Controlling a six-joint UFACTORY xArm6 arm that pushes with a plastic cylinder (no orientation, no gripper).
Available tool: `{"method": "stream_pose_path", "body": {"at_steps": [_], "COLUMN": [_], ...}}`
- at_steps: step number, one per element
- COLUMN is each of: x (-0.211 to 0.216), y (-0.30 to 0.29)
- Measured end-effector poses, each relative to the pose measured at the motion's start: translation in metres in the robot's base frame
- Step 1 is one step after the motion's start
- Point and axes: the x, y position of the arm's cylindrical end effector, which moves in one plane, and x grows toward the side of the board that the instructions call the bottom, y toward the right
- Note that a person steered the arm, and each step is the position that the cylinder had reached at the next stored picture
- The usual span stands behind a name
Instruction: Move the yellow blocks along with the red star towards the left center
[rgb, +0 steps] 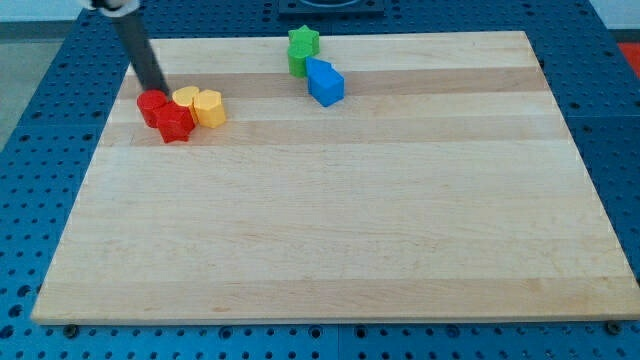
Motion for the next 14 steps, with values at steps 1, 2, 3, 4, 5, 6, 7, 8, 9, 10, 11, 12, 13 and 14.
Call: {"method": "stream_pose_path", "body": {"at_steps": [1, 2, 3, 4, 5, 6, 7, 8, 9, 10, 11, 12, 13, 14], "x": [0.0, -0.001, -0.005, -0.005, -0.001, 0.004, 0.007, 0.013, 0.034, 0.036, 0.024, 0.008, 0.013, 0.014], "y": [0.035, 0.035, 0.055, 0.081, 0.086, 0.082, 0.074, 0.06, 0.027, 0.023, 0.025, 0.051, 0.096, 0.101]}}
